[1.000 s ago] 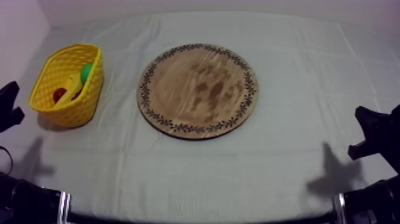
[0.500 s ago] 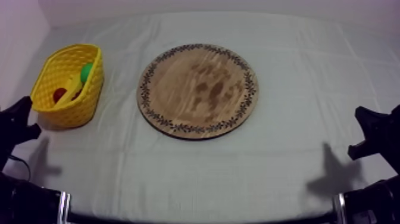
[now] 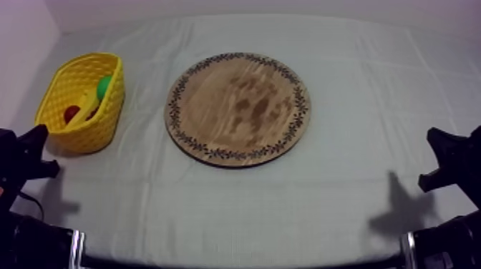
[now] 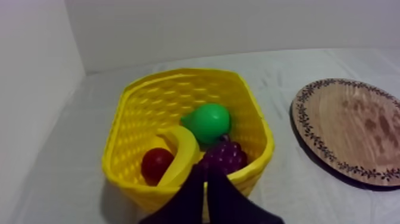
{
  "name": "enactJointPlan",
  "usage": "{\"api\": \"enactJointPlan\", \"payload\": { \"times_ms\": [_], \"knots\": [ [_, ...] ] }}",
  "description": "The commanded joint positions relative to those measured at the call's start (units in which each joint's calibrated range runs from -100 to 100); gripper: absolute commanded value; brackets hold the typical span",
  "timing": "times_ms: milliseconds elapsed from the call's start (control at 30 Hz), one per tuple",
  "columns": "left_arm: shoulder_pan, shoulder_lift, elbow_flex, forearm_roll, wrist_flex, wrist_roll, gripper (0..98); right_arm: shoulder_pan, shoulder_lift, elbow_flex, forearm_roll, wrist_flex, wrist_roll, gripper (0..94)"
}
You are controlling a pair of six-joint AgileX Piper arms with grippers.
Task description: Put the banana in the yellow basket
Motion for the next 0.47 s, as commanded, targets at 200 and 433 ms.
{"api": "enactJointPlan", "payload": {
  "times_ms": [200,433],
  "knots": [
    [-0.1,0.0,0.0,0.12,0.3,-0.3,0.0,0.0,0.0,0.0,0.0,0.0,0.0,0.3],
    [-0.1,0.0,-0.1,0.08,0.7,-0.4,0.0,0.0,0.0,0.0,0.0,0.0,0.0,0.3]
  ]
}}
